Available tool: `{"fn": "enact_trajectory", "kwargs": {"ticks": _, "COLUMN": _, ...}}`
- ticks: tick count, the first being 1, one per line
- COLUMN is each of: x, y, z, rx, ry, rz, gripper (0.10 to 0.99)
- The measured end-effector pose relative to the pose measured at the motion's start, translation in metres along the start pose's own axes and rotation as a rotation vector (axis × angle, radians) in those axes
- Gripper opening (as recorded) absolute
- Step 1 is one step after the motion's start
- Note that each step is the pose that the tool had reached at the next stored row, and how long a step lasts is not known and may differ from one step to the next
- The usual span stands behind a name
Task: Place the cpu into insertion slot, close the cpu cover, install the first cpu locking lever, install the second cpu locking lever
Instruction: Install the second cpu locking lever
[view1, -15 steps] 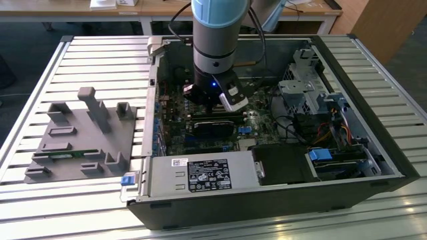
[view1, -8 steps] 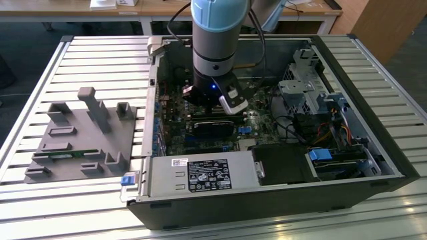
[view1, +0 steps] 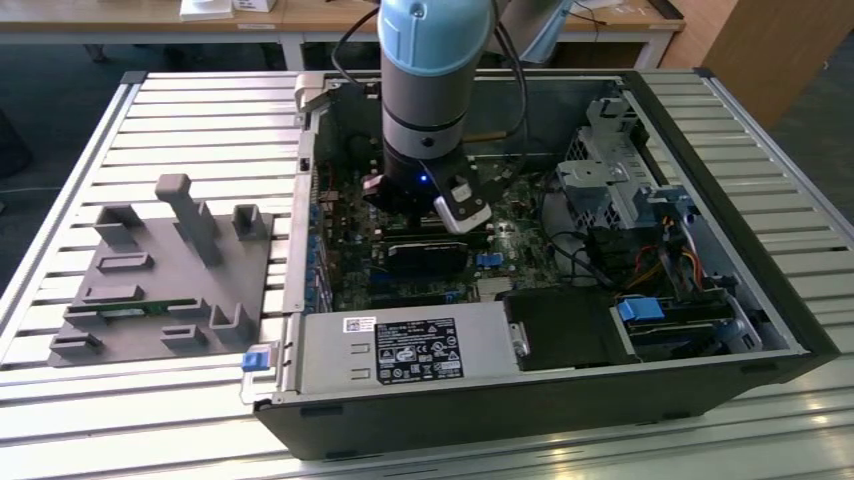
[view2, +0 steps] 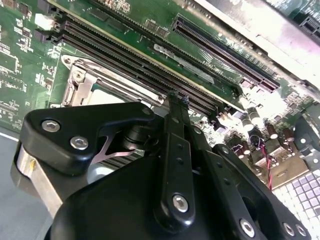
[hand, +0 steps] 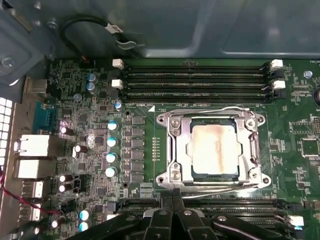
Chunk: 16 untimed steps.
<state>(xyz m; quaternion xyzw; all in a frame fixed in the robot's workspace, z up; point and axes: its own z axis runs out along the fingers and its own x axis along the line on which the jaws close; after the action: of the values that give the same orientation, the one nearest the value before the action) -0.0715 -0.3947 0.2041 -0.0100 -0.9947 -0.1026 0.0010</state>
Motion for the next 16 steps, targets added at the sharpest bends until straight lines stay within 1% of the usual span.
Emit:
{"fn": "enact_trajectory", "kwargs": {"ticks": 5, "x": 0.0003, "y": -0.0008, "z": 0.0032, "rx": -0.019, "ry": 0.0003, "rz": 0.0, "gripper": 0.106}}
{"fn": "enact_trajectory", "kwargs": {"ticks": 9, "x": 0.0008, "y": -0.0015, "z": 0.0051, "rx": -0.033, "ry": 0.0006, "rz": 0.0, "gripper": 0.106}}
{"fn": "enact_trajectory", "kwargs": {"ticks": 16, "x": 0.0017, "y": -0.0025, "z": 0.0077, "rx": -0.051, "ry": 0.001, "rz": 0.0, "gripper": 0.106}}
